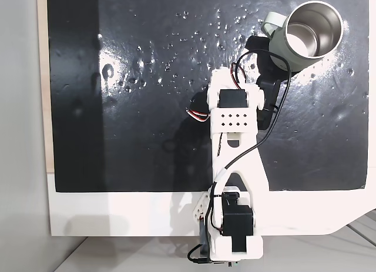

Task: Grasp a pengrip and put it in the cup.

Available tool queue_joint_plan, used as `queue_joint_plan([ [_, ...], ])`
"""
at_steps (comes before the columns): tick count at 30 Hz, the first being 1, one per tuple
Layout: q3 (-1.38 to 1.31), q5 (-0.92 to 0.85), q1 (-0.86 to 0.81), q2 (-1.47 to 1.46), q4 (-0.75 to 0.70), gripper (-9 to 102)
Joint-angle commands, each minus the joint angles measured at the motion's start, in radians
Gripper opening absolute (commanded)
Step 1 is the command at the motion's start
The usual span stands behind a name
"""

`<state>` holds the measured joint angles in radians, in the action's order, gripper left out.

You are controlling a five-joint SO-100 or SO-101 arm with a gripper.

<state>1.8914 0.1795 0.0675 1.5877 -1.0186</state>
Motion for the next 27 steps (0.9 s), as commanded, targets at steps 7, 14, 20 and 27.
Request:
queue_joint_plan([
  [7, -0.086, 0.014, -0.011, -0.091, 0.048, 20],
  [14, -0.092, 0.009, -0.037, -0.158, 0.089, 17],
  [20, -0.114, -0.009, -0.038, -0.187, 0.084, 9],
  [27, -0.124, -0.018, -0.041, -0.192, 0.078, 2],
])
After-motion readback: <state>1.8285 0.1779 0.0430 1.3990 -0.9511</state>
